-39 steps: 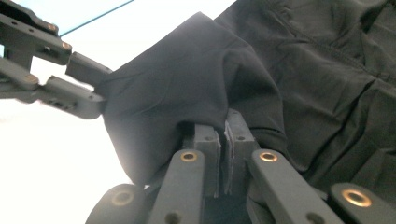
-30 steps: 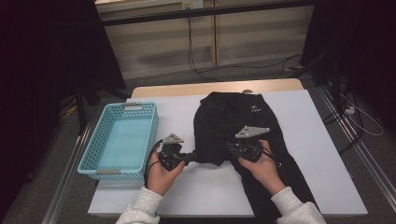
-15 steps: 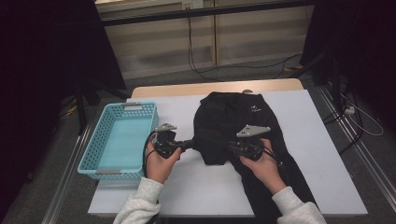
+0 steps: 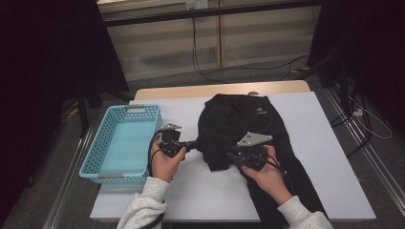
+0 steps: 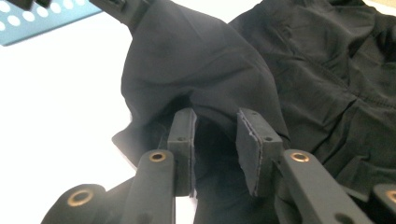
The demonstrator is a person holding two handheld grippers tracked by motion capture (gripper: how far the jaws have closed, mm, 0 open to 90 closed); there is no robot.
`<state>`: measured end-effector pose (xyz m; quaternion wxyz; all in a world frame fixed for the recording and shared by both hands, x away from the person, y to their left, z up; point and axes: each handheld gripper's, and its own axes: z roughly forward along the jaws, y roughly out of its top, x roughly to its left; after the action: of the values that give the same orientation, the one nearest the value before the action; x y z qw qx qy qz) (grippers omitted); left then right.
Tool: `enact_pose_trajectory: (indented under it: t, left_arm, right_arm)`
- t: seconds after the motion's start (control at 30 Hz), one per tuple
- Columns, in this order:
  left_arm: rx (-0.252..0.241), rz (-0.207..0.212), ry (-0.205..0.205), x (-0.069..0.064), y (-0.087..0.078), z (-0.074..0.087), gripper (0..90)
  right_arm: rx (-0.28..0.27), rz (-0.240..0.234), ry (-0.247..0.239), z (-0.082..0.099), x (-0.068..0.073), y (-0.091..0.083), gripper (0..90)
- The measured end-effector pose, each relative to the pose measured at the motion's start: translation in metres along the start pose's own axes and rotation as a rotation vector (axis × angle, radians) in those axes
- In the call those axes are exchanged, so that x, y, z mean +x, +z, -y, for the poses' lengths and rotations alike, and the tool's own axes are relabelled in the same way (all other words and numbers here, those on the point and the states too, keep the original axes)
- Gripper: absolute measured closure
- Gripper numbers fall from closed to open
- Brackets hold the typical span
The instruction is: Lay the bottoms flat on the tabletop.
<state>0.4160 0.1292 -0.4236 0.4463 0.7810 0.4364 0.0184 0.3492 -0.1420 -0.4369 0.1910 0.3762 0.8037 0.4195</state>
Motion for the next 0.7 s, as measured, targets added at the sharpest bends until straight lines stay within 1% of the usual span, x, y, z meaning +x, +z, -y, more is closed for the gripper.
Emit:
enact_pose_trajectory:
  t: [0.07, 0.1, 0.13, 0.23, 0.27, 0.33, 0.43, 0.53, 0.6, 0.7]
  left_arm:
    - [0.004, -0.003, 0.005, 0.001, -0.001, 0.0, 89.7]
    - [0.001, -0.004, 0.002, 0.001, -0.002, 0.0, 89.7]
    - [-0.003, -0.01, 0.003, 0.001, -0.002, -0.001, 89.7]
    - [0.008, -0.02, 0.006, 0.002, -0.001, -0.002, 89.6]
    - [0.005, -0.022, 0.001, 0.001, 0.0, -0.001, 89.6]
    - [0.006, -0.024, -0.005, 0.002, 0.001, 0.0, 89.6]
    - [0.012, -0.032, -0.01, 0.003, 0.002, 0.0, 89.6]
    - [0.013, -0.033, -0.016, 0.004, 0.003, 0.001, 89.6]
    - [0.019, -0.037, -0.013, 0.004, 0.003, 0.0, 89.6]
    - [0.022, -0.039, -0.012, 0.004, 0.003, -0.001, 89.6]
  right_arm:
    - [0.009, 0.012, 0.004, 0.002, -0.001, 0.002, 68.6]
    - [0.007, 0.031, -0.01, 0.002, -0.001, 0.001, 69.5]
    - [0.003, 0.022, -0.021, 0.002, 0.0, 0.001, 69.5]
    - [0.004, -0.031, -0.007, 0.002, 0.004, 0.001, 67.9]
    - [0.004, -0.035, -0.003, 0.002, 0.006, 0.002, 65.9]
    - [-0.001, -0.015, -0.01, 0.002, 0.01, 0.002, 60.5]
    - [-0.014, 0.003, -0.014, -0.001, 0.012, -0.001, 54.5]
    - [-0.026, -0.007, -0.025, -0.003, 0.015, -0.005, 54.2]
    - [-0.02, -0.019, -0.046, -0.005, 0.02, -0.006, 54.9]
    - [-0.003, -0.034, -0.056, -0.005, 0.028, -0.003, 59.2]
